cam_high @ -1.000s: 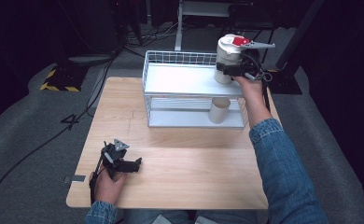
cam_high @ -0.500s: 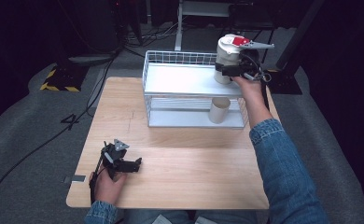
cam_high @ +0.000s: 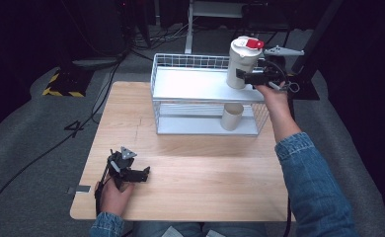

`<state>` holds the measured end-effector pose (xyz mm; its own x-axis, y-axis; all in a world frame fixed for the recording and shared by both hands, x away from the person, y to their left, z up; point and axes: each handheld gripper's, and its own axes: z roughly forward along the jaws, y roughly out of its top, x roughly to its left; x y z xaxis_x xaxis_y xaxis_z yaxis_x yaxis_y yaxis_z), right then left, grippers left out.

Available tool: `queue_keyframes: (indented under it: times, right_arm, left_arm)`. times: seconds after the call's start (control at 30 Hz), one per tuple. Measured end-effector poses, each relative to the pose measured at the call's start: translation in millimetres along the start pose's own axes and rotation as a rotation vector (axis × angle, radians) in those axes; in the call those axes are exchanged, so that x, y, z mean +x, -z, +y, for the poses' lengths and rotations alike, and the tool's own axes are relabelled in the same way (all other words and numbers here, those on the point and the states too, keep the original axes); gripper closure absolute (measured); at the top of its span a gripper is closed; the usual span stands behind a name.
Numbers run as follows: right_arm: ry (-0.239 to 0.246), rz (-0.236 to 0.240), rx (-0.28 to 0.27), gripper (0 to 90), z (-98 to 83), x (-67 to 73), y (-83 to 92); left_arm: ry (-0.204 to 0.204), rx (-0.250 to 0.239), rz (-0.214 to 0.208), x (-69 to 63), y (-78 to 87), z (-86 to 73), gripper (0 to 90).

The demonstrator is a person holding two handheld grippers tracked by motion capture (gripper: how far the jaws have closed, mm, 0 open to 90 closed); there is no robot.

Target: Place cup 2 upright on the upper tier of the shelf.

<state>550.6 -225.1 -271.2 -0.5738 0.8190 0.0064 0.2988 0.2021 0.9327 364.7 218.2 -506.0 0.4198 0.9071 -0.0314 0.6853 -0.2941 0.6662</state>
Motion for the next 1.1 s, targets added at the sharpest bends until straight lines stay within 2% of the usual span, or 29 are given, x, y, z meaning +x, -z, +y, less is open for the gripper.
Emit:
queue_keyframes:
  times: [0.1,0.3,0.37,0.47,0.63,0.9,1.1]
  right_arm:
    - [0.007,0.018,-0.013,0.2,-2.7,1.7,16.1]
    - [0.006,0.044,-0.009,0.2,-7.2,4.2,34.3]
    - [0.016,0.069,-0.016,0.2,-10.8,8.2,47.7]
    - [0.019,0.08,-0.022,0.2,-13.1,10.5,54.8]
    - [0.037,0.132,-0.03,0.2,-21.4,20.7,76.5]
    - [0.083,0.179,-0.02,0.3,-33.2,33.7,95.7]
    - [0.101,0.22,0.005,0.4,-51.7,43.5,110.5]
  left_arm:
    - [-0.002,0.002,0.0,-0.1,0.4,-0.3,0.4]
    - [-0.003,0.001,0.003,-0.7,1.1,-1.1,0.4]
    - [-0.003,0.002,-0.004,-1.0,1.4,-1.6,0.4]
    - [-0.004,0.002,-0.003,-1.0,1.5,-1.7,0.4]
    - [-0.005,0.002,-0.003,-1.0,1.6,-1.7,0.4]
    - [-0.005,0.002,-0.003,-1.0,1.6,-1.7,0.4]
    - [-0.005,0.002,-0.003,-1.0,1.6,-1.7,0.4]
